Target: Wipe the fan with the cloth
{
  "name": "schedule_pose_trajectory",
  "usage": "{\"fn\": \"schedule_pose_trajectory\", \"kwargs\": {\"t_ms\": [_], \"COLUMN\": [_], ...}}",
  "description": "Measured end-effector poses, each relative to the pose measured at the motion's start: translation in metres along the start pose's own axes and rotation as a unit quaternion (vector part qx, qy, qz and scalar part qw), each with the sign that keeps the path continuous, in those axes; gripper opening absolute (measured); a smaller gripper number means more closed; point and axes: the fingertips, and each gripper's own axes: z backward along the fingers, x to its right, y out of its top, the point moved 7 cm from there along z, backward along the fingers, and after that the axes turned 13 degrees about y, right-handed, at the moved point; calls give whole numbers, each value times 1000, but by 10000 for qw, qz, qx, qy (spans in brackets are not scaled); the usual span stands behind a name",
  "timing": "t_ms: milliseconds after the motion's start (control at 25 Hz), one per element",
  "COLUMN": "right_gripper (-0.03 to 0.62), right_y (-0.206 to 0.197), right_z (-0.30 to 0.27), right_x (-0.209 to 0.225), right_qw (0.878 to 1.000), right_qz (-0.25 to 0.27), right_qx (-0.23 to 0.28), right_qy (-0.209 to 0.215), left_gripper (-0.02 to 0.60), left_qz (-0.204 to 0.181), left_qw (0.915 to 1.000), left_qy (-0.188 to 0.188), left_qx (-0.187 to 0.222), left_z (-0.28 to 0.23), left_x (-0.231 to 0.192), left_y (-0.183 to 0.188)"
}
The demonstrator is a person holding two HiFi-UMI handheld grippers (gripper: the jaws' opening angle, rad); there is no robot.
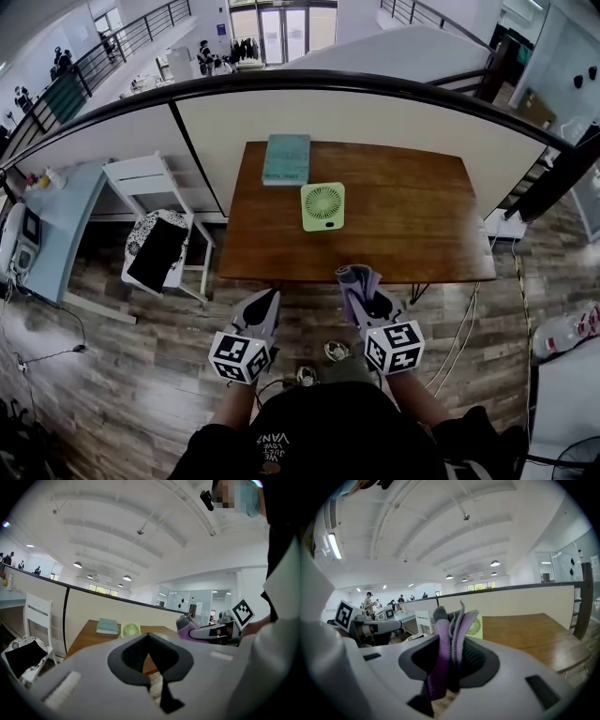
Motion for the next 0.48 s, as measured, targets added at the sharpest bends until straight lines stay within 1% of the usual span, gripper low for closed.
{"fn": "schedule_pose_trajectory", "kwargs": {"t_ms": [200,320,480], "right_gripper": [117,117,117], "right_y": [2,4,6], "right_z": [-1,-1,-5], "right_x": [4,9,11], "right_qw": [10000,9999,10000], "right_qz": [34,74,77], "right_qx": [-21,-36,-34], "right_qy": [-38,-81,-38], "left_gripper": [11,11,11], "left_qz": [47,-6,-14], "left_qw": [10000,9999,10000], "left_qy": [-25,-98,-72], "left_qx": [12,23,68], "left_z": [-4,-8,-14], "left_x": [2,8,9], "left_y": [0,2,6]}}
